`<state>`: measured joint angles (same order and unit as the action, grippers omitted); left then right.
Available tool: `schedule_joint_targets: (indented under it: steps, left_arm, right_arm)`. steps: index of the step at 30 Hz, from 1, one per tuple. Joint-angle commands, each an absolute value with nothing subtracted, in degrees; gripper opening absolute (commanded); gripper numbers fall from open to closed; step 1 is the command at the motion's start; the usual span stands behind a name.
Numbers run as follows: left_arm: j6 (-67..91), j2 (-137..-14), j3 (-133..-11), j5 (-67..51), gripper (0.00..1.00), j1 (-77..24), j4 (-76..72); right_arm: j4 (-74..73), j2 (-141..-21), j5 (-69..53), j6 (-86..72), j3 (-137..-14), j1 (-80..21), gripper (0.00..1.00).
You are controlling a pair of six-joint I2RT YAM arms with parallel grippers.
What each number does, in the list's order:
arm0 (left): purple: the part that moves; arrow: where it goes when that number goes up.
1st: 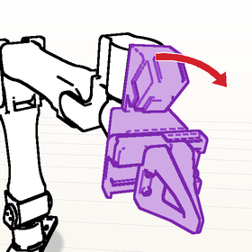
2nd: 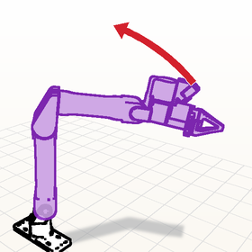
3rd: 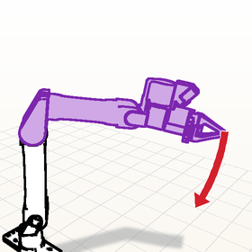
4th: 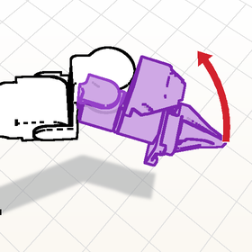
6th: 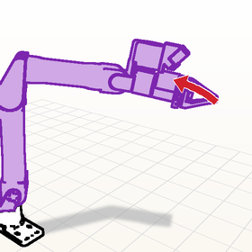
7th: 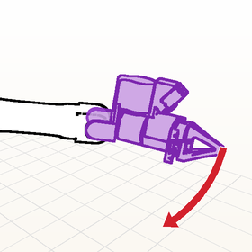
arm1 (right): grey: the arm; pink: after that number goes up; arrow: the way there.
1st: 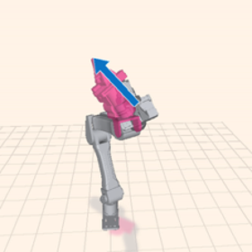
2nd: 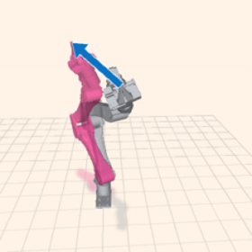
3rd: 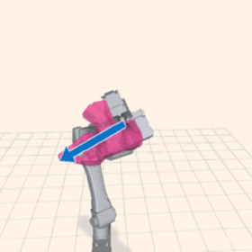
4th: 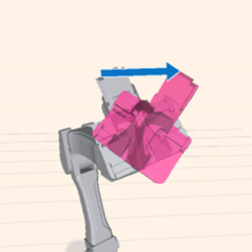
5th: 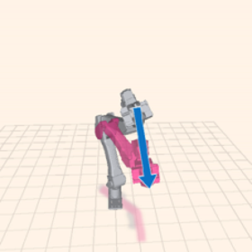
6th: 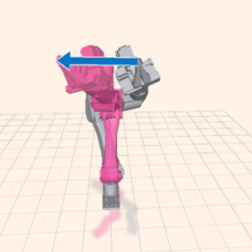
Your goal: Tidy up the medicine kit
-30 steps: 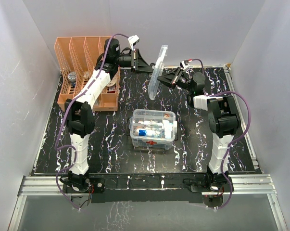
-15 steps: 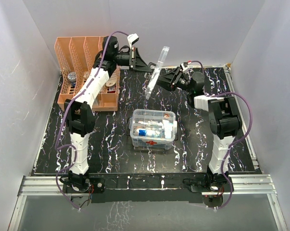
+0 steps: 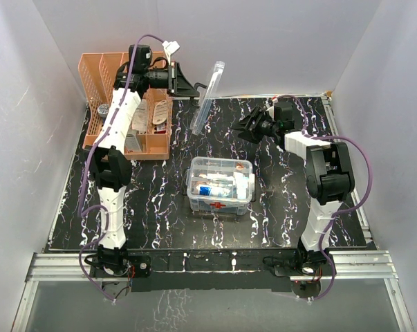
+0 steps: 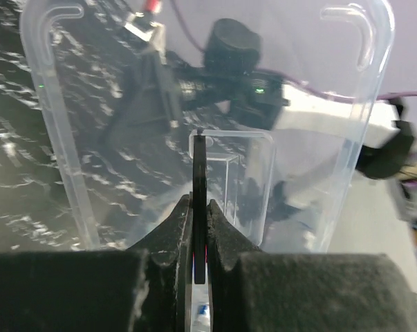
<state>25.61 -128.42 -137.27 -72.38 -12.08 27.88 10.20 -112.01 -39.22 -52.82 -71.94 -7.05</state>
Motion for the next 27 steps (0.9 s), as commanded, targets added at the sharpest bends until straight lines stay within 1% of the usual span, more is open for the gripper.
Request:
schedule_joint_targets:
  steps: [1,4,6,9,13,18,27]
  left_arm:
    - [7.26,-128.39,-144.73,-59.5,0.0,-14.58,47.02]
    - [-1.47,-125.95,-143.1,-55.22,0.0,-16.85,51.15]
    - [-9.25,-124.43,-142.26,-51.77,0.0,-18.73,56.0]
    - [-20.28,-124.25,-142.76,-45.48,0.0,-21.58,64.39]
    - [-31.21,-124.37,-142.67,-39.16,0.0,-22.76,71.97]
    - [-37.96,-123.61,-142.34,-35.71,0.0,-22.76,74.17]
    - [-44.19,-122.44,-143.27,-35.57,0.0,-23.57,76.33]
  right_arm:
    - [2.16,-108.27,-35.96,-46.12,-75.34,-6.86,0.55]
    - [0.18,-108.32,-34.13,-45.54,-76.21,-6.85,0.55]
    - [-3.12,-108.52,-31.71,-44.15,-77.92,-6.83,0.57]
    - [-11.89,-109.12,-26.65,-40.79,-81.87,-6.86,0.6]
    - [-21.45,-109.7,-18.39,-36.97,-86.32,-6.77,0.62]
    - [-24.54,-108.01,-11.98,-35.81,-85.03,-6.38,0.64]
    - [-26.67,-107.76,-11.74,-34.54,-82.61,-5.89,0.64]
